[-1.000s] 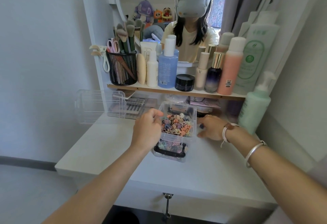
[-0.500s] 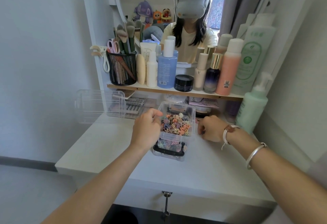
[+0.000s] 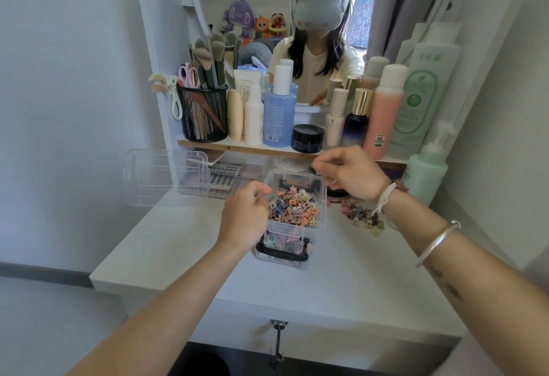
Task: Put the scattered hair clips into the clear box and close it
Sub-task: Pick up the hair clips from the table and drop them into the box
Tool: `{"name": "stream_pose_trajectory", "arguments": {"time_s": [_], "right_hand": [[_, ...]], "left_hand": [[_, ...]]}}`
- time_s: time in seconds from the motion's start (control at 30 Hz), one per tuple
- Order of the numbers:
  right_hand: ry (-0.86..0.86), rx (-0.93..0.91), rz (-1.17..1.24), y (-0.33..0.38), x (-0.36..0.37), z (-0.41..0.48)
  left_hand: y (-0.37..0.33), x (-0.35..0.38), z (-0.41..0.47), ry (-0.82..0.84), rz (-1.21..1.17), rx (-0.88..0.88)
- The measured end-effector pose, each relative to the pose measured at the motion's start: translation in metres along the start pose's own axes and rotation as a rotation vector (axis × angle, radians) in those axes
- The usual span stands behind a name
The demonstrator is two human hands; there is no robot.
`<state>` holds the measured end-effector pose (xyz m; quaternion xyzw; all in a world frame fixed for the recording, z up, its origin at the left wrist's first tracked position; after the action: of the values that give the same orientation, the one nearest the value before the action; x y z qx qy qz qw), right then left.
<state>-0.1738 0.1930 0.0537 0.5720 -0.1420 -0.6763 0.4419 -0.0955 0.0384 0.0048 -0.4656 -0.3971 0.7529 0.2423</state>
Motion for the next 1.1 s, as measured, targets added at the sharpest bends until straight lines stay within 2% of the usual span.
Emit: {"name": "stream_pose_trajectory", "arguments": {"time_s": [0.07,0.2,0.27,0.6,0.83,0.93,1.1], "right_hand": [[-0.037,0.073,-0.072,-0.02,-0.009,0.003],[0.185,0.181,-0.579,-0.064,-0.005,-0.001],[0.265,0.172,-0.691,-0.074,0.005,-0.005],[0.339,0.027,-0.856,-0.082,0.043,0.004],[0.352,0.012,-0.757,-0.077,0.034,0.005],[0.294,0.03,-0.703,-0.076,0.023,0.007],[0.33,-0.009,-0.754,-0.078,0.03,0.004]], "left_hand": [[0.0,0.0,0.0,-0.003,-0.001,-0.002],[0.0,0.002,0.001,-0.015,0.009,-0.005],[0.0,0.003,0.002,-0.02,0.015,-0.007],[0.001,0.004,0.009,-0.06,0.071,-0.039],[0.004,0.004,0.011,-0.061,0.069,-0.023],[0.005,0.003,0.011,-0.06,0.056,-0.02],[0.004,0.003,0.01,-0.056,0.047,-0.014]]}}
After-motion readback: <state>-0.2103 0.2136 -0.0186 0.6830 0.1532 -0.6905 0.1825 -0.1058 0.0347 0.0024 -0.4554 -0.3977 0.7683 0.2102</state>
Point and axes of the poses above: each hand's wrist, its own z-axis towards the middle knuckle, its own x-axis out of the palm, y = z × x, the point moved 3 cm from there along z, towards the middle knuckle, and after that the axes turned 2 degrees about -y, right-handed, at the moved point
